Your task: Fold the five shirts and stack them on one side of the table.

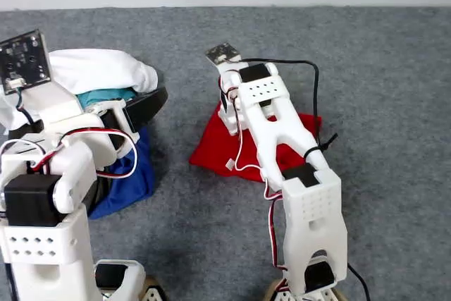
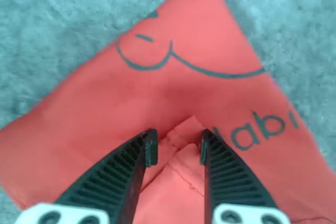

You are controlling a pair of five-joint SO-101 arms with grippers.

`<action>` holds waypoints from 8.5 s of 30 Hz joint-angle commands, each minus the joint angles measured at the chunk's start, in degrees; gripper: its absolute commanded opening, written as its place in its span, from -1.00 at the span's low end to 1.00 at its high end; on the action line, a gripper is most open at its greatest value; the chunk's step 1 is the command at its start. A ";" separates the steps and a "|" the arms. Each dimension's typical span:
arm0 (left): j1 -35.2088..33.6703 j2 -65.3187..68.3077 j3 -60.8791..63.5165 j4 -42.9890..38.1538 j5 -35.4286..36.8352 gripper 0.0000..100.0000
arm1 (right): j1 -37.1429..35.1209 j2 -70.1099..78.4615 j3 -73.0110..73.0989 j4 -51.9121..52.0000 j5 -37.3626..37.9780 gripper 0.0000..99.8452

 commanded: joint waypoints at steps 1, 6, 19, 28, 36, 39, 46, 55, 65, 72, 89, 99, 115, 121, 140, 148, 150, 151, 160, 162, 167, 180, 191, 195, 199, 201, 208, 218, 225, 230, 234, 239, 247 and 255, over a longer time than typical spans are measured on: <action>0.09 -0.70 -0.22 -0.44 -0.44 -0.24 | -0.31 0.40 -1.93 -0.66 -0.62 -0.72; 0.09 -0.70 -0.22 -0.44 -0.44 -0.24 | -0.31 2.24 -2.20 -0.75 1.76 -0.75; 0.00 -0.70 -0.22 -0.44 -0.44 -0.24 | 0.66 1.36 -2.20 0.04 2.81 -0.98; 0.00 -0.70 -0.22 -0.44 -0.44 -0.24 | 0.92 -7.60 -1.93 11.03 2.64 -0.98; 0.00 -0.70 -0.22 -0.44 -0.44 -0.24 | 3.82 -10.59 -1.85 19.21 2.55 -0.98; 0.00 -0.70 -0.22 -0.44 -0.44 -0.24 | 6.02 -10.77 -0.35 20.26 2.73 -0.98; 0.00 -0.70 -0.22 -0.44 -0.44 -0.24 | 8.04 -13.67 7.47 20.70 2.55 -0.98; 0.00 -0.70 -0.22 -0.44 -0.44 -0.24 | 8.13 -23.87 18.99 20.70 3.43 -0.91; 0.00 -0.70 -0.22 -0.35 -0.44 -0.24 | 8.22 -29.14 21.63 20.09 5.27 -0.74; 0.00 -0.70 -0.22 -0.35 -0.44 -0.24 | 12.18 -28.53 21.63 18.33 5.36 -0.74; 0.09 -0.70 1.71 -0.70 -0.44 -0.24 | 13.05 -29.05 21.63 8.84 4.84 -0.74; 0.00 -0.79 1.71 -0.70 -0.44 -0.24 | 8.92 -27.30 21.80 16.22 5.36 -0.81; 0.00 -0.79 1.71 -0.44 -0.44 -0.24 | 9.27 -28.62 31.03 22.11 9.76 -0.88; 0.00 -0.79 1.71 -0.44 -0.44 -0.24 | 9.45 -40.75 32.97 22.64 10.64 -0.88; 0.09 -0.53 1.89 -0.53 -0.44 -0.24 | 19.65 -38.64 33.49 -6.20 0.09 -0.63; 0.00 -0.26 3.38 -0.70 -0.44 -0.24 | 24.04 -29.58 33.41 -12.18 0.35 -0.63; 0.00 -0.26 5.23 -1.14 -0.53 -0.24 | 24.66 -28.70 33.41 -12.70 0.44 -0.63; -0.09 -0.26 5.93 -1.67 -0.53 -0.24 | 24.92 -28.53 33.41 -12.70 0.53 -0.63; -0.09 -0.26 6.46 -2.20 -0.53 -0.24 | 24.92 -28.00 33.76 -18.24 0.44 -0.63; -0.09 -0.26 6.46 -2.20 -0.53 -0.24 | 24.84 -27.12 33.76 -20.00 0.53 -0.63; -0.09 -0.26 6.46 -2.20 -0.53 -0.24 | 24.84 -21.32 33.41 -22.99 0.53 -0.64; 0.00 -0.26 6.55 -2.37 -0.53 -0.24 | 24.75 -17.89 31.12 -28.35 0.70 -0.98; 0.00 -0.26 6.55 -2.37 -0.53 -0.24 | 24.75 -17.71 25.76 -29.67 2.29 -0.97; 0.00 -0.26 6.55 -2.37 -0.53 -0.24 | 24.75 -17.71 25.76 -29.32 2.29 -0.81; 0.00 -0.26 6.55 -2.29 -0.53 -0.24 | 24.75 -18.86 23.38 -20.70 2.29 -0.59; 0.00 -0.26 6.55 -2.29 -0.53 -0.24 | 24.75 -19.65 21.01 -12.53 2.37 -0.59; 0.00 -0.26 6.55 -2.29 -0.53 -0.24 | 23.34 -19.56 16.70 6.46 2.20 -0.58; 0.00 -0.70 6.55 -2.20 -0.53 -0.24 | 15.25 -15.08 16.70 3.47 -4.04 -0.58; 0.00 -0.70 6.55 -2.11 -0.53 -0.24 | 17.36 -8.92 16.44 1.27 -5.27 -0.59; 0.00 -0.53 6.55 -2.11 -0.53 -0.24 | 17.10 -9.45 16.26 1.80 -5.19 -0.58; 0.00 -0.44 6.55 -2.11 -0.53 -0.24 | 17.45 -12.88 16.18 3.30 -5.10 -0.58; 0.00 -0.35 6.55 -2.11 -0.53 -0.24 | 18.68 -14.20 16.44 3.91 -5.10 -0.58; 0.00 -0.35 6.55 -2.11 -0.53 -0.24 | 19.65 -13.85 16.44 3.38 -5.19 -0.58; 0.00 -0.35 6.55 -2.11 -0.53 -0.24 | 19.21 -7.69 16.18 -0.04 -5.54 -0.59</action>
